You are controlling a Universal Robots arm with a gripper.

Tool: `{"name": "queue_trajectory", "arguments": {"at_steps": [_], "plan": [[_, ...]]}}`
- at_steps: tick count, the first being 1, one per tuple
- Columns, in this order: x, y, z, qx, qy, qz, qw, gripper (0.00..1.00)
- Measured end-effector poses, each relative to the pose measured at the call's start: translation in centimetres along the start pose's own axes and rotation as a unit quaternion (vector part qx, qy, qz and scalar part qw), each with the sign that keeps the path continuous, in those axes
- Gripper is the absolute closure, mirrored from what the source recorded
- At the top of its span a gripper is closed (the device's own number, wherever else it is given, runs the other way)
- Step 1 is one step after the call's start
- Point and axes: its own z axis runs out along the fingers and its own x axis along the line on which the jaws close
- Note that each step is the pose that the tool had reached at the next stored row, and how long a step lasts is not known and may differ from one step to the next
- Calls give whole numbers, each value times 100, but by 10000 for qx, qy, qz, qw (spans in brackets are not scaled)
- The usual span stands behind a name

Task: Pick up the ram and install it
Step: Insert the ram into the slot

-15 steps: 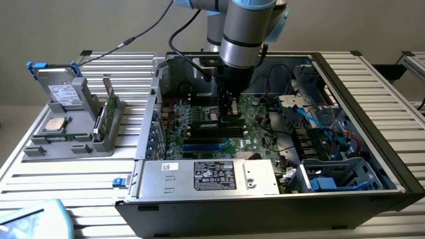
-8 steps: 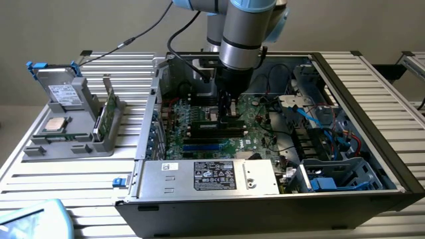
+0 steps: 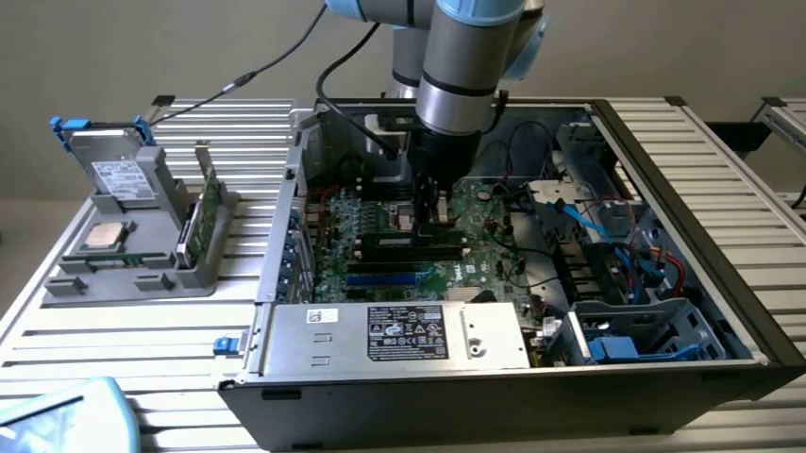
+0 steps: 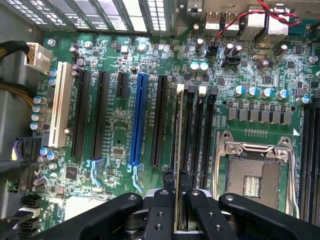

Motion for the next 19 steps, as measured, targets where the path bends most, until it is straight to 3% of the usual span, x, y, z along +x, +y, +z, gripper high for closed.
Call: {"name": "queue_trajectory", "arguments": {"at_steps": [19], "plan": [[12,-1,17,-7,-11,88,10000,86]]}}
